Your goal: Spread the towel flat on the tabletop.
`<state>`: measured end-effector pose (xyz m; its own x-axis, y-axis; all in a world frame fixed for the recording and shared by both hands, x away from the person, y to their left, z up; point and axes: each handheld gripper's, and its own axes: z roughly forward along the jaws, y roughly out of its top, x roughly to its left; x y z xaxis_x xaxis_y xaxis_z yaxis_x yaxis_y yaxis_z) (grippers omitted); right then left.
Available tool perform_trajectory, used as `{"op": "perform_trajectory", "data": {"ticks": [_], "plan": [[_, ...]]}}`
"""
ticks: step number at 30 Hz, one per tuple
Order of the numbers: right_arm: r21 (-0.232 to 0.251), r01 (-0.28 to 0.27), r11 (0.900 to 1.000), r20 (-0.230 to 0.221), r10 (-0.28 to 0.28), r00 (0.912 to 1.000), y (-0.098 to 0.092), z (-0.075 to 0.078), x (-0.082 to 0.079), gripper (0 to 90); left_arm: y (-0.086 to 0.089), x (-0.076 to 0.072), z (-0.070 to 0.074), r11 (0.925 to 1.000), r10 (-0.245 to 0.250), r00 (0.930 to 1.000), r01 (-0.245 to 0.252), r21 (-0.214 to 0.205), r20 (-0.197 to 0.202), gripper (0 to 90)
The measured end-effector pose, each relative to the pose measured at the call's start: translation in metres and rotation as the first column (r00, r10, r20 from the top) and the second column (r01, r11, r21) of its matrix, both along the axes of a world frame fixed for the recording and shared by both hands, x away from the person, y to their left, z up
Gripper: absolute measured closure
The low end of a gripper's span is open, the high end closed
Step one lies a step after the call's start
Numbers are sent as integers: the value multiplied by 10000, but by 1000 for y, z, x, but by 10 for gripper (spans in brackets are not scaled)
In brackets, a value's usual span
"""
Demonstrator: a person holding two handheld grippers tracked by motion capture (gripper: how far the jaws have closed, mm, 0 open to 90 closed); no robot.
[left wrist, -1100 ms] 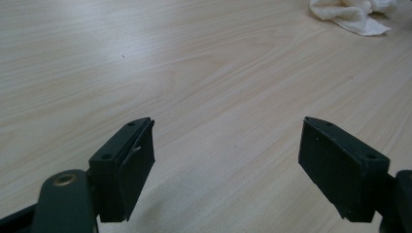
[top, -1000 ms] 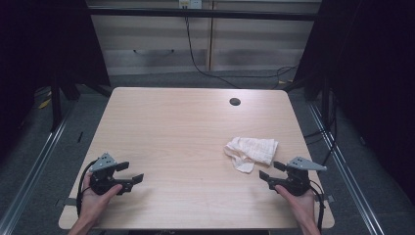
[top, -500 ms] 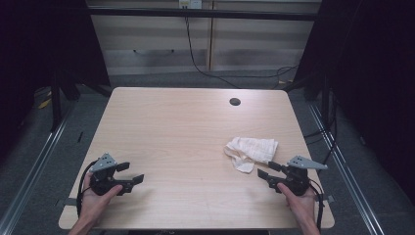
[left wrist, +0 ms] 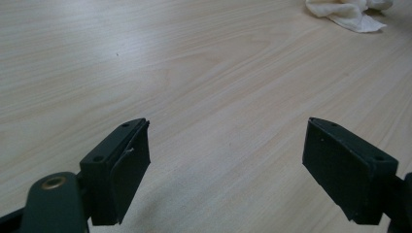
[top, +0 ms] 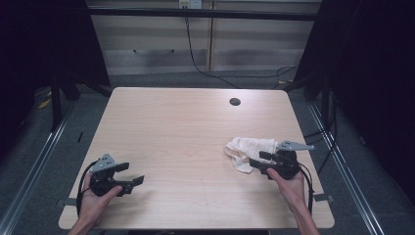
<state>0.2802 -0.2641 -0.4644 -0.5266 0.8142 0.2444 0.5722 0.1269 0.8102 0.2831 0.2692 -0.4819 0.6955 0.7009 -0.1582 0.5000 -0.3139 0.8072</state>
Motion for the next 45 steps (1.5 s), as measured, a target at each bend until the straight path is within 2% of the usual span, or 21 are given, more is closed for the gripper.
{"op": "perform_trajectory", "data": {"ticks": [1, 2, 4, 9, 10, 12, 13, 16, 18, 20, 22, 25, 27, 28, 29, 33, 35, 36, 39, 44, 45], "plan": [[0, 0, 10000, 0, 0, 10000, 0, 0, 0, 384, 0, 0, 0, 10000, 0, 10000, 0, 0, 0, 169], [-288, -13, 9996, 43, 14, 10000, 3, 0, 2, 376, 0, 0, 0, 10000, 18, 10000, -18, -3, -27, 169], [-490, -222, 9986, -83, 218, 9997, 5, 6, 13, 387, -1, 0, 0, 10000, -19, 10000, 19, 38, 26, 169], [-502, -172, 9986, -130, 165, 9998, 0, 14, 27, 364, -1, 0, -1, 9999, -75, 10000, 75, 114, 34, 169], [-829, -227, 9963, -337, 199, 9992, -1, 15, 36, 357, -1, 1, -1, 9999, -53, 10000, 53, 110, 11, 169], [-976, -224, 9950, -391, 186, 9991, -1, 15, 40, 356, -2, 1, -1, 10000, -28, 10000, 28, 95, -1, 169], [-1220, -294, 9921, -509, 233, 9984, -2, 14, 48, 359, -1, 1, -1, 9999, 16, 10000, -16, 132, 24, 169], [-1722, -491, 9838, -597, 394, 9974, -1, 9, 60, 359, 0, 2, -1, 9998, 96, 9999, -97, 187, 86, 170], [-1584, -501, 9861, -647, 403, 9971, -1, 6, 65, 359, 2, 2, 0, 9998, 209, 9998, -209, 54, 63, 169], [-1691, -449, 9846, -693, 335, 9970, -2, 3, 70, 364, 4, 3, -1, 9997, 246, 9997, -246, 83, 63, 161], [-1622, -355, 9861, -751, 235, 9969, -2, 0, 72, 364, 3, 3, -1, 9998, 188, 9998, -188, 44, 31, 161], [-1821, -339, 9827, -918, 174, 9956, -1, -4, 75, 356, 2, 3, -1, 9999, 116, 9999, -116, 80, 25, 160], [-1961, -280, 9802, -1038, 76, 9946, 1, -12, 77, 328, 0, 2, -2, 9999, 36, 10000, -37, 106, 9, 160], [-1855, -275, 9823, -1147, 62, 9934, 2, -15, 77, 329, 0, 2, -1, 9999, 27, 10000, -28, 141, 24, 160], [-1927, -388, 9805, -1430, 111, 9897, 4, -24, 77, 354, 0, 2, -1, 9999, 20, 10000, -20, 147, 28, 160], [-1945, -449, 9799, -1504, 155, 9885, 5, -32, 75, 434, 0, 2, -2, 9999, 46, 10000, -46, 111, -1, 160], [-1914, -570, 9799, -1653, 251, 9859, 4, -31, 74, 525, 0, 3, -2, 9998, 35, 10000, -35, 206, -6, 160], [-1892, -770, 9789, -1814, 422, 9825, 5, -30, 73, 605, -2, 3, -3, 9999, -14, 10000, 15, 161, -38, 160], [-1668, -935, 9815, -2087, 576, 9763, 9, -30, 71, 664, -5, 4, -3, 9997, -72, 9999, 74, 239, -84, 160], [-1705, -1191, 9781, -1969, 846, 9768, 21, -30, 65, 703, -9, 5, -4, 9994, -210, 9997, 213, 287, -117, 160], [-1452, -1238, 9816, -1932, 946, 9766, 24, -32, 64, 708, -9, 5, -4, 9993, -204, 9997, 208, 298, -112, 160]]}}
